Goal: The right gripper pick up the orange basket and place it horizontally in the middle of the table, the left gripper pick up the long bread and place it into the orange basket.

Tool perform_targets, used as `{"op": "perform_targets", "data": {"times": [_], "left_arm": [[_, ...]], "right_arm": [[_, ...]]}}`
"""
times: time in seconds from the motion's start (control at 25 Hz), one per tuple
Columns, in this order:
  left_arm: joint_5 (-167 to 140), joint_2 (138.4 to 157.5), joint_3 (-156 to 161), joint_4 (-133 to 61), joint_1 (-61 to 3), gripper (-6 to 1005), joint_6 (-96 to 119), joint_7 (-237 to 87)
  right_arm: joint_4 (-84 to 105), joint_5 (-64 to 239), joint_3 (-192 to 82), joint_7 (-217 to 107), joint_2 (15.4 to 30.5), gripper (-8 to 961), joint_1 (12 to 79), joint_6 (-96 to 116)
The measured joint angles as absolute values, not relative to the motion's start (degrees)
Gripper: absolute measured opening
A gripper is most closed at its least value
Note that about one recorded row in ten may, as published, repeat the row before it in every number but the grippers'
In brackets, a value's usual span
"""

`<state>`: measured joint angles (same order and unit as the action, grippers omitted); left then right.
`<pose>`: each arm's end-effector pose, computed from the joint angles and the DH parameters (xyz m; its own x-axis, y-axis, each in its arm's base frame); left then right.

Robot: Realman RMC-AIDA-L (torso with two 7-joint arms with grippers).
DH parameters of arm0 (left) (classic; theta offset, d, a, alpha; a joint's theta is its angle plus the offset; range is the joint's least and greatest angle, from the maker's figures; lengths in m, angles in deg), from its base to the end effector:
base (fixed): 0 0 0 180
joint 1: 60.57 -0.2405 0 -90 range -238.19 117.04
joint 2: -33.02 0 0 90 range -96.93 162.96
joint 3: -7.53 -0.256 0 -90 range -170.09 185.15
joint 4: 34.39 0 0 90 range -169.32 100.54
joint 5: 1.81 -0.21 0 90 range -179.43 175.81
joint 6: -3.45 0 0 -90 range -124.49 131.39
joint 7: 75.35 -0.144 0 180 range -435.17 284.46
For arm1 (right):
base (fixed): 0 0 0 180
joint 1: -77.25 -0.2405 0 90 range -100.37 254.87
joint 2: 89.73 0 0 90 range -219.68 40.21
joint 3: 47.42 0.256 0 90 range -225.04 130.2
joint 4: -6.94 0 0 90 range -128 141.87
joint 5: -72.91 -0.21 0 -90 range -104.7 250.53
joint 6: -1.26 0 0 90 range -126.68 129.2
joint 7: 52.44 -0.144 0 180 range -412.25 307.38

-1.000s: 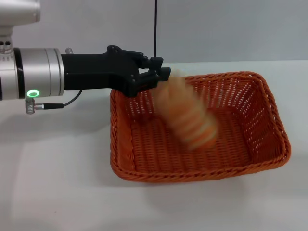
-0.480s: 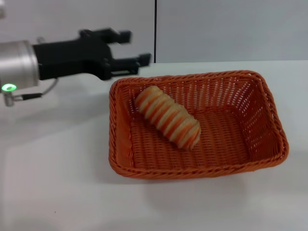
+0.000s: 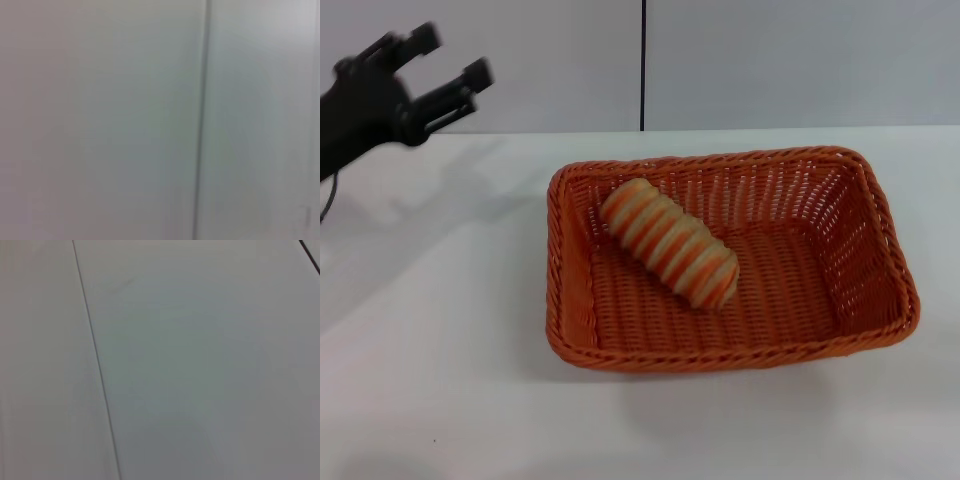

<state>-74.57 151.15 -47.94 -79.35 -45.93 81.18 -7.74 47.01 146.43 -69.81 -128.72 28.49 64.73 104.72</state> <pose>-0.2788 0.3215 0.0555 0.6504 0.0374 0.7587 0.5603 -0.6980 -0.4460 0.3134 0.2530 0.1399 0.3452 0.1723 -0.9226 -0.6904 -0.6193 -0.3740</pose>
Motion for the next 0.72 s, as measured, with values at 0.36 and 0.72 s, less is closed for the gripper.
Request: {"op": "perform_targets", "data": {"times": [0.36, 0.72], "left_arm": [[-68.3, 151.27, -36.8, -58.6, -46.7, 834, 89.9, -28.1], [-67.2, 151.23, -30.2, -49.0, -47.4, 834, 94.9, -39.5]], "right_arm": [[35.9, 142.7, -66.8, -115.0, 29.04, 572, 64.5, 105.2], [30.1, 142.7, -66.9, -108.3, 29.0, 592, 65.1, 105.2]]}}
